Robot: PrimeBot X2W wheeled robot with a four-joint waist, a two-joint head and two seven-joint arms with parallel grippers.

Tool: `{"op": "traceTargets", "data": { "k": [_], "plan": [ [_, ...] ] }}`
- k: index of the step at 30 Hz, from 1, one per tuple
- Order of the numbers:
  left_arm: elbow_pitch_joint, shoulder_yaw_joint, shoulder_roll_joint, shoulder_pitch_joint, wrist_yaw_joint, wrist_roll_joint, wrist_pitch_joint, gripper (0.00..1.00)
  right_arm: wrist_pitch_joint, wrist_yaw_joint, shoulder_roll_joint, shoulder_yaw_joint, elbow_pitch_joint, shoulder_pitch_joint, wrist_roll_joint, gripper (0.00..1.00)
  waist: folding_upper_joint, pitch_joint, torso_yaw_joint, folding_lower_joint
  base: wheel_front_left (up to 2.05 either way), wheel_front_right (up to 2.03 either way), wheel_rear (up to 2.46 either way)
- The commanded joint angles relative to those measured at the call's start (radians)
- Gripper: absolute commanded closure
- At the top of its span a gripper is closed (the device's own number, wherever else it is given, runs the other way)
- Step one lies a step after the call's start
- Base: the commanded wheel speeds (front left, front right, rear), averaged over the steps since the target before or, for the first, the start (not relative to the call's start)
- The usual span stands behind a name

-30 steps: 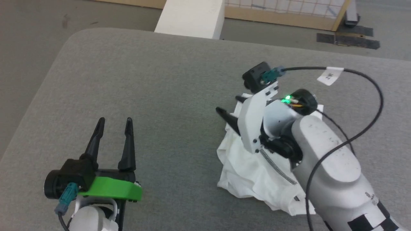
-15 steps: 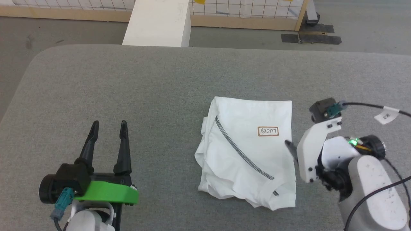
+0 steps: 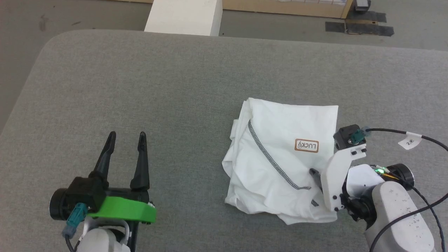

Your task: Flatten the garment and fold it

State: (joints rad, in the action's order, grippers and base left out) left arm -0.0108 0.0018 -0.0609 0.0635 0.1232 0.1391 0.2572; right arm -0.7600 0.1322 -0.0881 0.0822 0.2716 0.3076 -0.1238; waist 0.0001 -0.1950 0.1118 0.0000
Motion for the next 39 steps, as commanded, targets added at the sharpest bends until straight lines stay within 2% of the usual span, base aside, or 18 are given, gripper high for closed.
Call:
{"op": "traceTargets", "data": {
  "k": [1, 2, 3, 9, 13, 20, 25, 31, 39],
  "plan": [
    [0.002, 0.001, 0.003, 0.016, 0.005, -0.005, 0.005, 0.0, 0.003, -0.002, -0.005, 0.004, 0.023, 0.009, -0.001, 0.44, -0.0001, -0.004, 0.002, 0.0, 0.0, 0.0, 0.0],
    [0.004, 0.001, 0.003, 0.016, 0.005, -0.005, 0.005, 0.0, 0.006, -0.002, -0.01, 0.008, 0.036, 0.015, -0.002, 0.75, -0.0001, -0.004, 0.001, 0.0, 0.0, 0.0, 0.0],
    [0.006, 0.002, 0.003, 0.017, 0.005, -0.005, 0.005, 0.0, 0.011, -0.002, -0.012, 0.012, 0.044, 0.02, -0.005, 1.0, -0.0001, -0.004, -0.001, 0.0, 0.0, 0.0, 0.0],
    [0.006, 0.005, 0.004, 0.018, 0.006, -0.007, 0.005, 0.0, 0.033, -0.002, -0.035, 0.06, 0.061, 0.052, -0.044, 1.0, -0.0001, 0.001, -0.04, 0.0, 0.0, 0.0, 0.0],
    [-0.011, 0.032, 0.003, 0.007, 0.004, 0.003, 0.005, 0.0, 0.027, -0.002, -0.09, 0.156, 0.031, 0.091, -0.095, 1.0, -0.0001, -0.013, -0.125, 0.0, 0.0, 0.0, 0.0],
    [-0.036, 0.057, -0.012, 0.03, 0.004, -0.003, 0.005, 0.0, 0.0, -0.002, -0.283, 0.335, -0.04, 0.211, -0.189, 1.0, -0.0001, -0.083, -0.337, 0.0, 0.0, 0.0, 0.0],
    [-0.038, 0.035, -0.038, 0.078, 0.005, -0.016, 0.005, 0.0, 0.005, -0.002, -0.413, 0.379, -0.032, 0.287, -0.232, 1.0, -0.0001, -0.133, -0.421, 0.0, 0.0, 0.0, 0.0],
    [-0.047, 0.02, -0.073, 0.096, 0.006, -0.025, 0.005, 0.0, 0.025, -0.002, -0.526, 0.376, 0.007, 0.35, -0.243, 1.0, -0.0001, -0.201, -0.471, 0.0, 0.0, 0.0, 0.0],
    [-0.08, 0.007, -0.121, 0.124, 0.006, -0.031, -0.017, 0.0, 0.083, -0.002, -0.599, 0.298, 0.113, 0.411, -0.194, 1.0, -0.0001, -0.308, -0.461, 0.0, 0.0, 0.0, 0.0]
  ]
}}
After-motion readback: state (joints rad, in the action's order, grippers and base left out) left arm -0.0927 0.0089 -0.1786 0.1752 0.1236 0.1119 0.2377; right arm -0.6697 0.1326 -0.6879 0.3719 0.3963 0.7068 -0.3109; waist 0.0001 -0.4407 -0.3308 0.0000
